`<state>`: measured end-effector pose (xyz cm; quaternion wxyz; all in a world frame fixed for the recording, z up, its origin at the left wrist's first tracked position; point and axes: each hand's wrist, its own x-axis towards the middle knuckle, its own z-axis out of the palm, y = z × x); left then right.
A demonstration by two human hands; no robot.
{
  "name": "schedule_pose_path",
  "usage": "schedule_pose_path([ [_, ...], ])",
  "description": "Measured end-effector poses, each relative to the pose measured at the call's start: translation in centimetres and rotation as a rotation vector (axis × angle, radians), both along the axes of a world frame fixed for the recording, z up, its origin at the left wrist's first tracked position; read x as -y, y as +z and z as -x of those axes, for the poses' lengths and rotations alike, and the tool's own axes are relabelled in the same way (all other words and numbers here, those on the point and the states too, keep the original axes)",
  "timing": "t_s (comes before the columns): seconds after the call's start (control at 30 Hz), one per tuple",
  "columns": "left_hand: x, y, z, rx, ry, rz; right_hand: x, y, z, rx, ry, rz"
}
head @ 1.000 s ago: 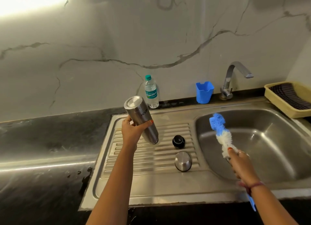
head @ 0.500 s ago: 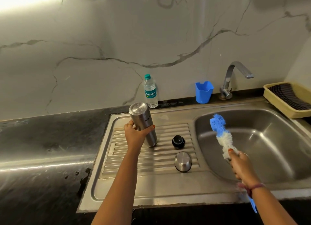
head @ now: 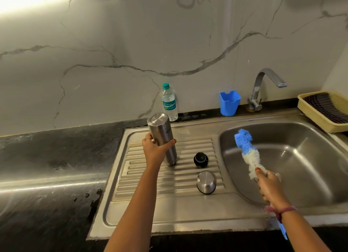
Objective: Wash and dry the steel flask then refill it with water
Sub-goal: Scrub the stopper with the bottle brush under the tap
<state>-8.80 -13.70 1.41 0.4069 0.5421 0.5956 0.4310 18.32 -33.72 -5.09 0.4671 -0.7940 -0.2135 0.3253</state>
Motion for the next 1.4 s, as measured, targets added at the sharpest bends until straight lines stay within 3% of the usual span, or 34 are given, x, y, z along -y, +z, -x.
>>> schedule_pose_path([
  [0.73,2.4,-1.3,1.2,0.003,0.015,0.037,-0.5,-0.5,0.2,-0.046,0.007,0.032],
  [0.93,6.7,-2.5,1.3,0.237,0.047,0.145,-0.4,-0.5,0.3,-0.054,0.022,0.037],
  [1.07,9.2,-3.8,0.1,0.288,-0.023,0.226,-0.2,-0.5,0.2,-0.05,0.013,0.034],
  [1.3,8.8,-3.5,-4.0,0.166,-0.241,0.249,0.4,-0.4,-0.1,-0.046,0.0,0.01],
  [1.4,7.1,-3.6,-5.6,0.007,-0.271,0.211,0.8,-0.4,-0.5,-0.025,-0.009,0.003],
])
